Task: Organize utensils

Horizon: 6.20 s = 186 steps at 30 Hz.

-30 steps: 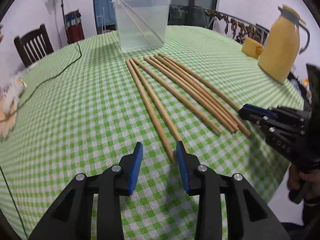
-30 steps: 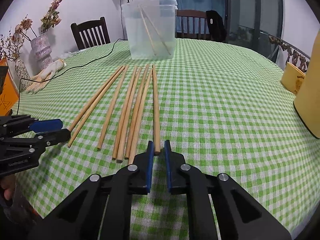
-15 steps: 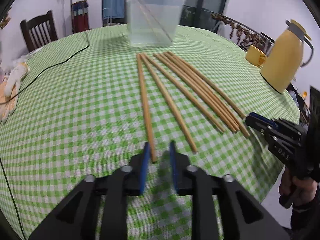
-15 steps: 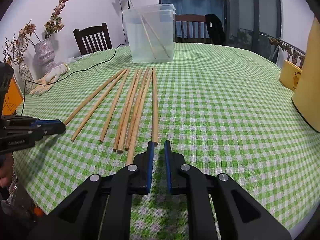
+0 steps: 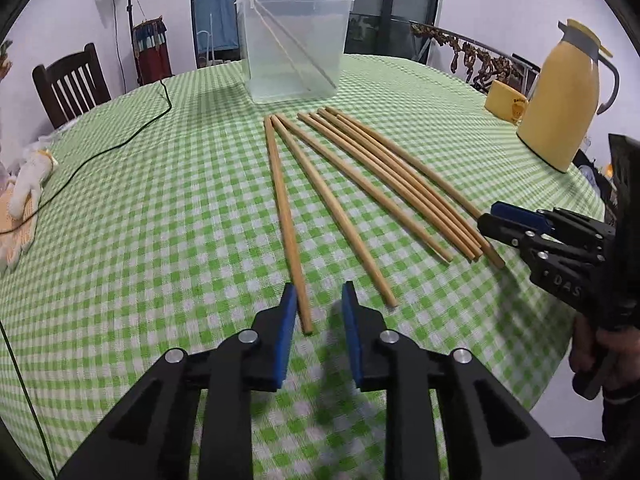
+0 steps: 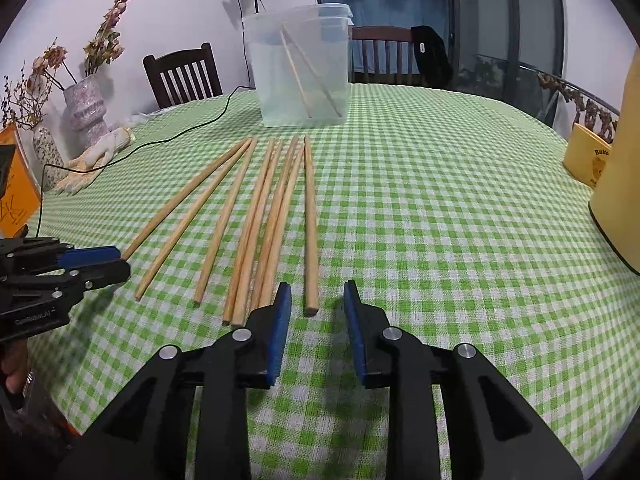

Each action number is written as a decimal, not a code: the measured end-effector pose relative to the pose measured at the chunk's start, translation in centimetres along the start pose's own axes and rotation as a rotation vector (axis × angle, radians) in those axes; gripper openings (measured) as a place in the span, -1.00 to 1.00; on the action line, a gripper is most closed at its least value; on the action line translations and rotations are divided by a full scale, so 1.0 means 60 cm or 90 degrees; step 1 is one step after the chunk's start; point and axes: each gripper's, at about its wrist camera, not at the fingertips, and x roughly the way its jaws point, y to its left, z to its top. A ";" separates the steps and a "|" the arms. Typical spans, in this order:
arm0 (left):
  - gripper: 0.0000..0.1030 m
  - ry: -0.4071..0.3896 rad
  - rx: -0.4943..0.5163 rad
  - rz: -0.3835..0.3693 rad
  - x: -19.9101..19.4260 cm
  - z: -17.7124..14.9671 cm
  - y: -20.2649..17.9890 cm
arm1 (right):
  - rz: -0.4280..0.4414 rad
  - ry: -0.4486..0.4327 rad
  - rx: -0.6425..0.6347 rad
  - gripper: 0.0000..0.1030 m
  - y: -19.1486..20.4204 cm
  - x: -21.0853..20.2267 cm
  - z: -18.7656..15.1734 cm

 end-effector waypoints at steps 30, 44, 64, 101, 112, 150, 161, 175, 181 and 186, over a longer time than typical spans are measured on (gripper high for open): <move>-1.00 -0.169 -0.044 0.038 -0.213 0.017 0.037 | 0.009 -0.166 -0.067 -0.88 0.032 -0.183 0.045; -1.00 -0.152 -0.008 -0.047 -0.241 0.102 0.052 | -0.006 -0.210 -0.078 -0.88 -0.008 -0.227 0.140; -0.98 0.067 -0.030 -0.031 -0.075 -0.050 0.051 | 0.012 -0.193 -0.034 -0.88 -0.041 -0.232 0.099; -0.19 0.174 0.054 0.068 -0.031 0.074 0.225 | 0.025 -0.232 -0.076 -0.87 -0.068 -0.210 0.186; -0.42 0.246 0.019 -0.008 -0.039 0.044 0.250 | 0.001 -0.223 -0.056 -0.87 -0.064 -0.207 0.177; -0.97 0.001 0.115 0.021 -0.270 0.330 0.144 | 0.031 -0.235 -0.080 -0.87 -0.062 -0.205 0.226; -0.97 -0.011 0.117 -0.001 -0.238 0.359 0.136 | 0.052 -0.197 -0.093 -0.87 -0.061 -0.160 0.272; -0.97 -0.294 0.116 -0.019 -0.414 0.649 0.102 | 0.060 -0.322 -0.175 -0.88 -0.003 -0.219 0.575; -0.97 -0.298 0.107 -0.034 -0.348 0.744 0.088 | 0.063 -0.327 -0.160 -0.88 0.011 -0.140 0.685; -0.97 -0.234 0.097 -0.070 -0.209 0.785 0.083 | 0.063 -0.259 -0.121 -0.87 -0.008 -0.007 0.708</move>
